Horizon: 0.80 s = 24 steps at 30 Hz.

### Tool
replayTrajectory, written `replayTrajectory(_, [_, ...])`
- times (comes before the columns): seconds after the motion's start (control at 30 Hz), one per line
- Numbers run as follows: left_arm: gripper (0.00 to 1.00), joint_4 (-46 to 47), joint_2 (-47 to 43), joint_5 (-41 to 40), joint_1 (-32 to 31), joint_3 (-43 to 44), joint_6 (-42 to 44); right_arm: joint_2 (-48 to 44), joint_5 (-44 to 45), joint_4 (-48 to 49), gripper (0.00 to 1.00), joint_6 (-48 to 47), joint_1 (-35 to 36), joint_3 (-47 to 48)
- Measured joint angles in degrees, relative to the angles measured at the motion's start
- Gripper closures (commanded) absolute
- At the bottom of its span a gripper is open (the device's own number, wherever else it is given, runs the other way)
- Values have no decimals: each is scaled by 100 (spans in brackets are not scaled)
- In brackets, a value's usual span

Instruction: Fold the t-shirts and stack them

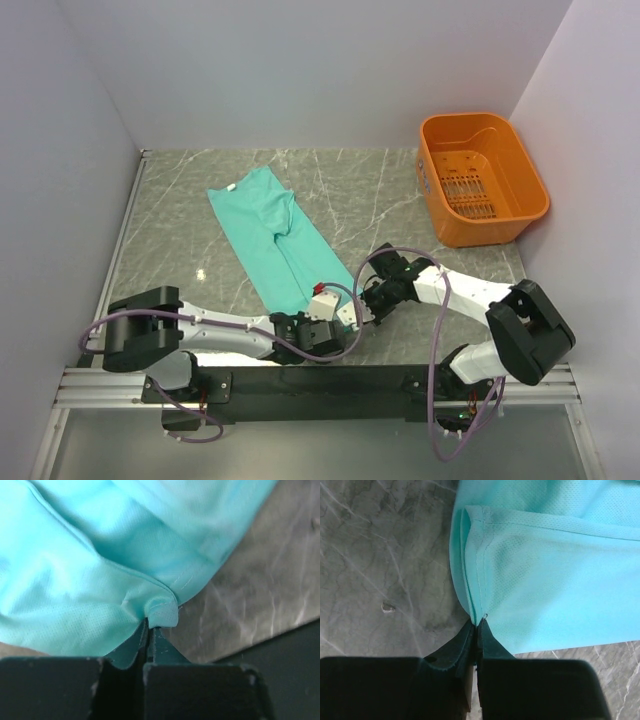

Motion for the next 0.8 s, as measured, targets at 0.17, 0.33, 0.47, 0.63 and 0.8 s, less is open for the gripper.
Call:
replayTrajectory(0.17, [100, 101, -551, 647, -79, -424, 264, -229, -136, -114, 100, 15, -52, 2])
replayTrajectory(0.33, [100, 162, -935, 1191, -105, -688, 540, -557, -393, -254, 100, 48, -70, 4])
replayTrajectory(0.47, [100, 186, -1165, 1419, -105, -743, 688, -640, -525, -404, 100, 59, -76, 7])
replayTrajectory(0.63, [100, 98, -1467, 1532, -72, -743, 850, -678, -625, -664, 100, 116, -98, 160])
replayTrajectory(0.8, [100, 17, -1965, 1746, 212, -743, 1021, -682, -758, -1016, 100, 232, -105, 579])
